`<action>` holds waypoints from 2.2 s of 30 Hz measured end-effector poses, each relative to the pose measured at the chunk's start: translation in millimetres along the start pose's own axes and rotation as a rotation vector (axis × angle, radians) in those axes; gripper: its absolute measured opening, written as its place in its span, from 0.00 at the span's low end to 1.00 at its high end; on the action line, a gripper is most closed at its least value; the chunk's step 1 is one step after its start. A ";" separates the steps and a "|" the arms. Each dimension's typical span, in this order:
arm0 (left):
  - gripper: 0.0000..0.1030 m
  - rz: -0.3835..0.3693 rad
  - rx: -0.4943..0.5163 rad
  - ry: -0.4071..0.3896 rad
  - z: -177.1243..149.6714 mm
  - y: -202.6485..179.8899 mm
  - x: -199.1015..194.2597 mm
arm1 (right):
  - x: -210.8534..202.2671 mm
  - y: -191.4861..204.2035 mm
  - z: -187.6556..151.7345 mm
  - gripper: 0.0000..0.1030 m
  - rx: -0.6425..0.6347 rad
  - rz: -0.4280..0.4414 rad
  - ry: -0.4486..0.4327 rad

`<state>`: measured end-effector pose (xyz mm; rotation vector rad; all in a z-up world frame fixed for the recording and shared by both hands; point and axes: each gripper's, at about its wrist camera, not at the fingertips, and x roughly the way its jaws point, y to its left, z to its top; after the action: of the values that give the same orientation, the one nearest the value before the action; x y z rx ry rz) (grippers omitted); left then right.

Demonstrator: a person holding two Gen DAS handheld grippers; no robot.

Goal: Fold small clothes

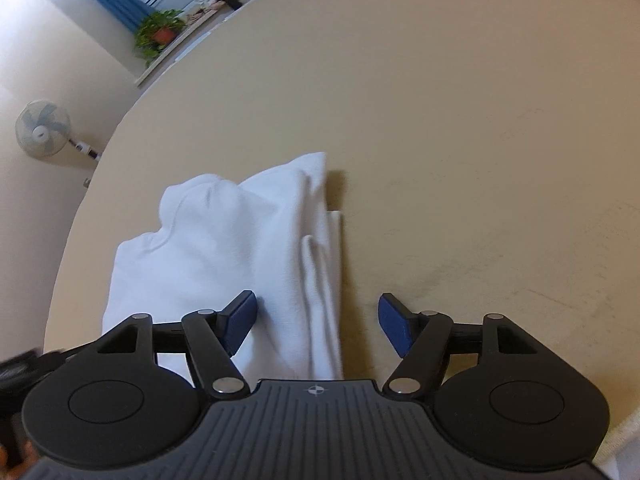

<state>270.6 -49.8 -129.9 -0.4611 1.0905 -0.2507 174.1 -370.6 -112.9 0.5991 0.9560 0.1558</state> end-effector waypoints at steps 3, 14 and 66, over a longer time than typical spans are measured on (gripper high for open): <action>0.60 0.001 0.009 -0.034 -4.4 -3.2 4.6 | 10.8 13.8 2.2 0.39 0.021 0.041 0.000; 0.31 -0.020 0.173 -0.224 37.4 14.0 -95.2 | 7.1 86.7 2.2 0.21 -0.006 0.219 -0.144; 0.72 0.448 0.269 -0.390 -43.2 94.0 -201.1 | -3.3 147.4 -45.2 0.23 -0.151 -0.071 -0.109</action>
<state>139.5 106.2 -32.0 -0.0131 0.7371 0.0883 155.3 -231.2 -49.7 0.4295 0.8506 0.1293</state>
